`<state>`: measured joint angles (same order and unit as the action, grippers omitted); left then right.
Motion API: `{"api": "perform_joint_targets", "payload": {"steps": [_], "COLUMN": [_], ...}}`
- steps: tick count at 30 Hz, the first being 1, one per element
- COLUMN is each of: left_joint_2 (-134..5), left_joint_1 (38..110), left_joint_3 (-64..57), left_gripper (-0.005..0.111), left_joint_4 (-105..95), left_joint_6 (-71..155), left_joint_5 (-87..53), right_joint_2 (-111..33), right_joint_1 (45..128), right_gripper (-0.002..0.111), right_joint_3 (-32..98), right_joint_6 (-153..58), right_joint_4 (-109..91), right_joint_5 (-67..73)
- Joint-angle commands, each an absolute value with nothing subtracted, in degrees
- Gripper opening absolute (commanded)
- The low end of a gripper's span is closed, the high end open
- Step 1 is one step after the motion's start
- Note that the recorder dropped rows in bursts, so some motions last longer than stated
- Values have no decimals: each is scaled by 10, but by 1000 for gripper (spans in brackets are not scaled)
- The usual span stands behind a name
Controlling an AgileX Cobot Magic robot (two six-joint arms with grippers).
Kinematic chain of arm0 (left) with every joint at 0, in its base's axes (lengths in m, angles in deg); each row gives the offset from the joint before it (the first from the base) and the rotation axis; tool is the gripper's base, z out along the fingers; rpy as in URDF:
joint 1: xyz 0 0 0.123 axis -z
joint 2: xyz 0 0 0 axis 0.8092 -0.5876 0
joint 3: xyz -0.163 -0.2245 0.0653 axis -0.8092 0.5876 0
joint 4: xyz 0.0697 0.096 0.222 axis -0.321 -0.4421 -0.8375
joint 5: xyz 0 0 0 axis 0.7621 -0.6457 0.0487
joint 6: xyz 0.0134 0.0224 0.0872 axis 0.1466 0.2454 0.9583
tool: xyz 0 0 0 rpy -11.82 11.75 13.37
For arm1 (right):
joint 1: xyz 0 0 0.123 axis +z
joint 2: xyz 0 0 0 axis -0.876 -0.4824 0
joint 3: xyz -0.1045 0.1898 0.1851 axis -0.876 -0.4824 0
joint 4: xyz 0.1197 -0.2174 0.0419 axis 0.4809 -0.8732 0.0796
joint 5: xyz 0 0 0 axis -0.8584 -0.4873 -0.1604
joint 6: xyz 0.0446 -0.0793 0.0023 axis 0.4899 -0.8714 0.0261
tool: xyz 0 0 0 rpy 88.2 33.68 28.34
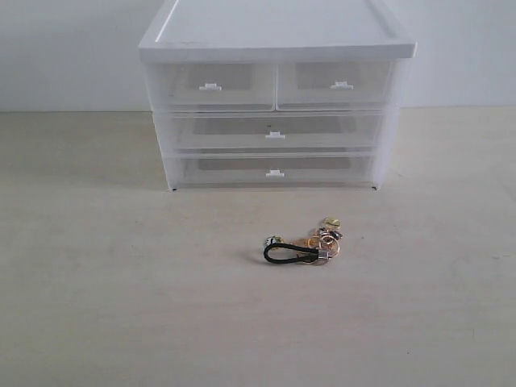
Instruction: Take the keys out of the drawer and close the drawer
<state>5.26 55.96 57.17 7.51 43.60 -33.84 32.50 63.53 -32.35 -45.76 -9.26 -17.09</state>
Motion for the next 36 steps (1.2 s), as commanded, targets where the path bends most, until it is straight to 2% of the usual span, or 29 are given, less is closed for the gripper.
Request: {"api": "perform_joint_targets", "payload": {"steps": [1,9,15,36], "left_joint_2": [55,55,55,55], "left_joint_1": [558,558,558,558], "left_joint_3": [573,573,573,573], "left_gripper": [4,4,4,4], "left_joint_4": [107,55,72,26], "left_joint_6": [429,465,369,373], "left_joint_5": [-342,-329,-335,-336], "right_joint_2": [327,327,327,327], "right_joint_1": [635,635,635,635], "right_gripper": [0,0,0,0], "right_joint_3": [-323,-323,-323,-323], "right_joint_6": [-457,-457,-457,-457], "right_joint_4": [-98,-98,-98,-98], "right_joint_5": [-165,-165,-165,-165]}}
